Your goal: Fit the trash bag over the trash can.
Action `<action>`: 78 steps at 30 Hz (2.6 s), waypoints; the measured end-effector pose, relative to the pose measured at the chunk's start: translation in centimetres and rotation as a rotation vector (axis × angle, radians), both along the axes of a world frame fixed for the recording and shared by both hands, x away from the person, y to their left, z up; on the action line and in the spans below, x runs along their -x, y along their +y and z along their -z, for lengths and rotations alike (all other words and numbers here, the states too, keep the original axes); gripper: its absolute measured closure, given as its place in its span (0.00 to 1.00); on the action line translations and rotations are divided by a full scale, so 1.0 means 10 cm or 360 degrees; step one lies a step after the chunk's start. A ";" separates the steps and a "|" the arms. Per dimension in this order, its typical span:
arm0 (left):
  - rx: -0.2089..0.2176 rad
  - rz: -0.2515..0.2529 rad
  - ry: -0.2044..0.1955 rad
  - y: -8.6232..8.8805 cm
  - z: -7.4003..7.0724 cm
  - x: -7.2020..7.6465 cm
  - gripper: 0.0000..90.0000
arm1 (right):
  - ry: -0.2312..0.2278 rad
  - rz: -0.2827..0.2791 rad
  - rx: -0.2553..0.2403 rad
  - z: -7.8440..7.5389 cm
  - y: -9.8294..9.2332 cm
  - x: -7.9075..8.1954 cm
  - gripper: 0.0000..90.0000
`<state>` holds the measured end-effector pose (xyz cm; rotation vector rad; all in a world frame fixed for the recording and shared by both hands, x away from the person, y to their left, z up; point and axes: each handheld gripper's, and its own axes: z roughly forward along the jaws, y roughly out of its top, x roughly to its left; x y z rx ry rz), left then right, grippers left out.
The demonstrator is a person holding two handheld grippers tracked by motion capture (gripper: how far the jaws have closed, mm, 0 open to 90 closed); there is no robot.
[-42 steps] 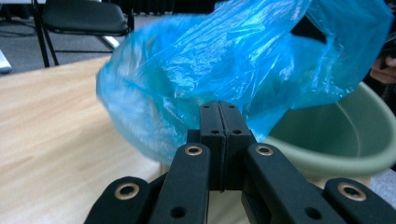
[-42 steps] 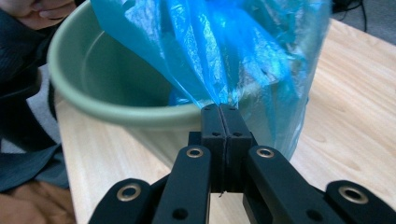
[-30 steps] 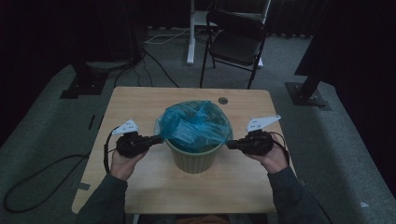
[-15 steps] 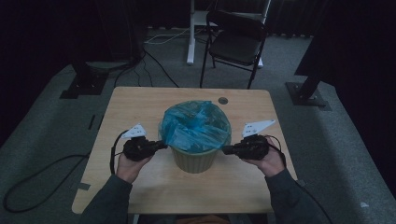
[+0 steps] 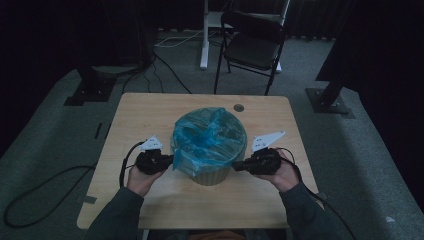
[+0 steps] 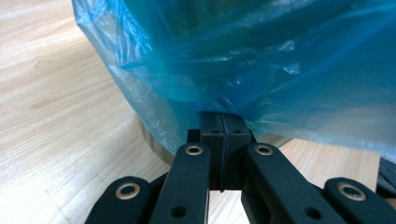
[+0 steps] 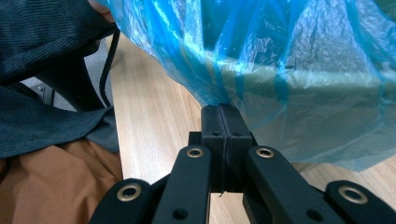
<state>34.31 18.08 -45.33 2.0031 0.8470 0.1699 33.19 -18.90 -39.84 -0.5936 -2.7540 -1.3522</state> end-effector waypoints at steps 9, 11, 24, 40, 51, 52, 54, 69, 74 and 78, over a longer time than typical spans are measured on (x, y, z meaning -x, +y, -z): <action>0.0033 -0.0097 0.0101 0.15 0.13 -0.12 1.00 | 0.0021 0.0064 0.0064 0.09 -0.07 -0.05 1.00; 0.0059 -0.0123 0.0117 0.20 0.14 -0.14 1.00 | 0.0027 0.0083 0.0058 0.11 -0.11 -0.06 1.00; 0.0199 -0.0251 0.0162 0.51 0.11 -0.16 0.85 | 0.0014 0.0157 0.0074 0.11 -0.28 -0.04 0.98; 0.0335 -0.0209 -0.0027 0.58 -0.30 -0.13 0.68 | -0.0098 0.0305 -0.0053 -0.17 -0.53 -0.09 0.68; 0.0350 -0.0174 -0.0129 0.34 -0.64 -0.31 0.67 | -0.0228 0.0482 -0.0088 -0.38 -0.39 -0.30 0.66; 0.0345 -0.0176 -0.0136 0.32 -0.66 -0.33 0.67 | -0.0236 0.0490 -0.0087 -0.39 -0.37 -0.33 0.66; 0.0348 -0.0175 -0.0145 0.29 -0.69 -0.36 0.66 | -0.0247 0.0505 -0.0079 -0.40 -0.34 -0.38 0.66; 0.0303 -0.0185 -0.0111 0.05 -0.72 -0.55 0.75 | -0.0077 0.0566 -0.0105 -0.28 -0.42 -0.63 0.99; 0.0296 -0.0197 -0.0106 0.06 -0.70 -0.56 0.78 | -0.0042 0.0570 -0.0125 -0.24 -0.47 -0.63 1.00; 0.0288 -0.0202 -0.0107 0.06 -0.69 -0.57 0.79 | -0.0036 0.0581 -0.0100 -0.24 -0.47 -0.64 1.00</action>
